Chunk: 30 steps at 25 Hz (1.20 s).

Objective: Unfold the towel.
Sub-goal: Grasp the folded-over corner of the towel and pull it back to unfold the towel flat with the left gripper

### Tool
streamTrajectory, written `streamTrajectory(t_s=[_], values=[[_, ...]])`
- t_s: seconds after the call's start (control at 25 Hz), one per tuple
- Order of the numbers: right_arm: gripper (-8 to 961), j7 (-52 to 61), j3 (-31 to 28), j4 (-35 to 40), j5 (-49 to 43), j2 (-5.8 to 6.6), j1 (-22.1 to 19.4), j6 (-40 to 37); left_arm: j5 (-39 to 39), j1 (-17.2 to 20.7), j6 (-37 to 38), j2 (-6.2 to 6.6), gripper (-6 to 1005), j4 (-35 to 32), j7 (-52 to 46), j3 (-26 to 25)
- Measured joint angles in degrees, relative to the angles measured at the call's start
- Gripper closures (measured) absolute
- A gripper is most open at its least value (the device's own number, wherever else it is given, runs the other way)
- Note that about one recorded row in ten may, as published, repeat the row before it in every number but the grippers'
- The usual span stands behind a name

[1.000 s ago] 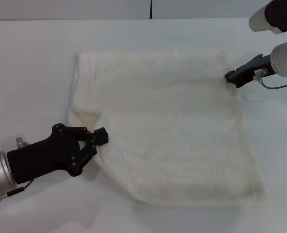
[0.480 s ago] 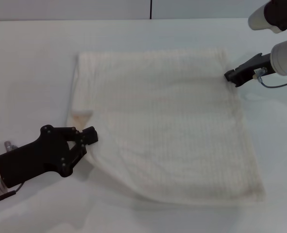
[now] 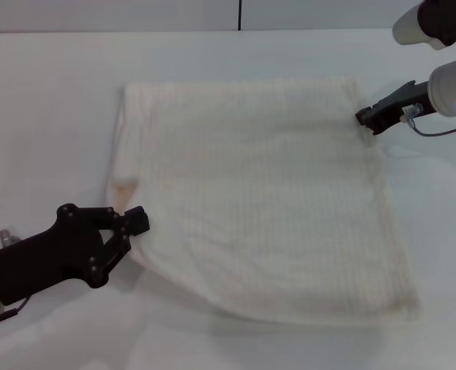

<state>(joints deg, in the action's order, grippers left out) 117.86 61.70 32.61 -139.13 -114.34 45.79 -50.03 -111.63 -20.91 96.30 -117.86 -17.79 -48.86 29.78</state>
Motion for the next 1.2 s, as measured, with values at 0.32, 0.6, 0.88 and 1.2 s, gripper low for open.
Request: streamTrajectory(t_s=[0.32,0.6,0.88,1.2], values=[[955,0.0,0.0,-0.01,0.0,0.0,0.25,0.03,0.11,1.82,1.1,0.0,956,-0.91,0.66,-0.3],[954,0.29,0.0,-0.01,0.0,0.0,0.39,0.01,0.12,2.44,1.15,0.0,956,-0.93,0.7,-0.34],[954,0.53,0.0,-0.01,0.0,0.0,0.67,-0.17,0.12,3.3,1.27,0.0,956,-0.93,0.71,-0.34],[955,0.61,0.0,0.0,0.0,-0.14,0.82,-0.32,0.09,3.91,1.34,0.28,955,-0.93,0.44,-0.34]])
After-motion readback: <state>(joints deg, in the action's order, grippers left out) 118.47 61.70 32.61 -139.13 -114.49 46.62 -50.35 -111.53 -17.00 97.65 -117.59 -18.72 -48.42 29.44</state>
